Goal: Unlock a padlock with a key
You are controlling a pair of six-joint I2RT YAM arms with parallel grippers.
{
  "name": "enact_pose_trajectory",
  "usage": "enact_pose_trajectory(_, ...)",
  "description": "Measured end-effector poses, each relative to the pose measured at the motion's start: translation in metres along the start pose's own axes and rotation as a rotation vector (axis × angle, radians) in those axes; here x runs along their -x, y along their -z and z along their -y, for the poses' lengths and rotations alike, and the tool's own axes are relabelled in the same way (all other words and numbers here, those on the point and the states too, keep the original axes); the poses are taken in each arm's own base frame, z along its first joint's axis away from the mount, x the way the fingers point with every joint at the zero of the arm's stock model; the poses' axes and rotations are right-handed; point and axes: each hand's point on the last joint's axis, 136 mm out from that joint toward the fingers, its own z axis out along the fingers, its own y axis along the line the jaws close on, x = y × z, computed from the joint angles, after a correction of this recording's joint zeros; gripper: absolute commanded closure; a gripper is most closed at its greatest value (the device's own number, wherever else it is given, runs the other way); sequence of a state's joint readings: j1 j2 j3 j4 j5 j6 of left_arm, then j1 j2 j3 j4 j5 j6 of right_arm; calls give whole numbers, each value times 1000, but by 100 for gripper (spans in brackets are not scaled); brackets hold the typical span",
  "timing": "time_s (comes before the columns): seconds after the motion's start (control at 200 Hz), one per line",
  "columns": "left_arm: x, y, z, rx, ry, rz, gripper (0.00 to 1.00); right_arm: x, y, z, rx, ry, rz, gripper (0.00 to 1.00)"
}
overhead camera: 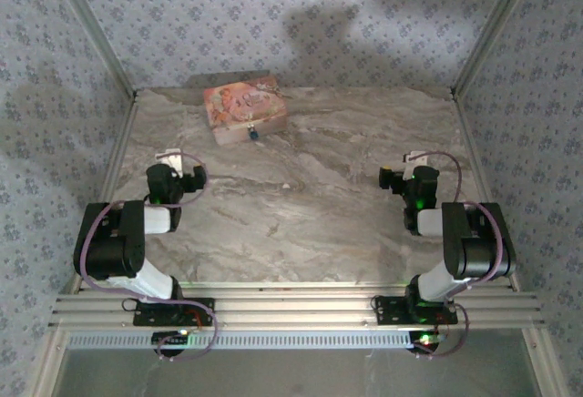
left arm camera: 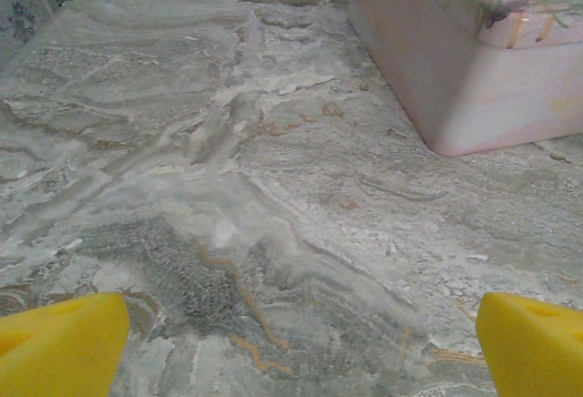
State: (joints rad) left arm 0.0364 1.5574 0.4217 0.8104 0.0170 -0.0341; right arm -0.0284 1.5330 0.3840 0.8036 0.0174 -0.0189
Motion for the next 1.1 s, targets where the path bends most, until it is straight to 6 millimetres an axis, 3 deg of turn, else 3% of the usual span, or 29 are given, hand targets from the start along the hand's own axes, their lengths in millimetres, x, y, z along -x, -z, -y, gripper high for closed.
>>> enact_pose_trajectory(0.09,-2,1,1,-15,-1,-13,2,7,1,-3,11,11,-24,0)
enact_pose_trajectory(0.205,2,1,4,-29,4,-84,2,42,4,-9,36,30,-15,0)
enact_pose_trajectory(0.35,57,-14,-3,-29,136,-125,2,97,2,-18,56,-45,-17,0)
enact_pose_trajectory(0.425,87,-25,-9,-50,243,-139,8,126,-8,-24,50,-100,-46,0)
enact_pose_trajectory(0.565,112,-61,-4,-135,420,-248,18,164,-40,-64,82,-172,-125,0)
enact_pose_trajectory(0.66,113,-89,8,-202,503,-332,23,165,-59,-103,135,-208,-187,0)
enact_pose_trajectory(0.819,91,-119,30,-292,603,-470,26,147,-91,-174,240,-252,-316,0)
enact_pose_trajectory(0.934,73,-123,52,-354,627,-548,26,130,-108,-217,304,-276,-392,0)
enact_pose_trajectory(1.009,64,-120,70,-388,628,-595,28,121,-115,-234,330,-297,-430,0)
enact_pose_trajectory(1.099,59,-119,87,-424,622,-627,35,124,-126,-247,352,-329,-434,1)
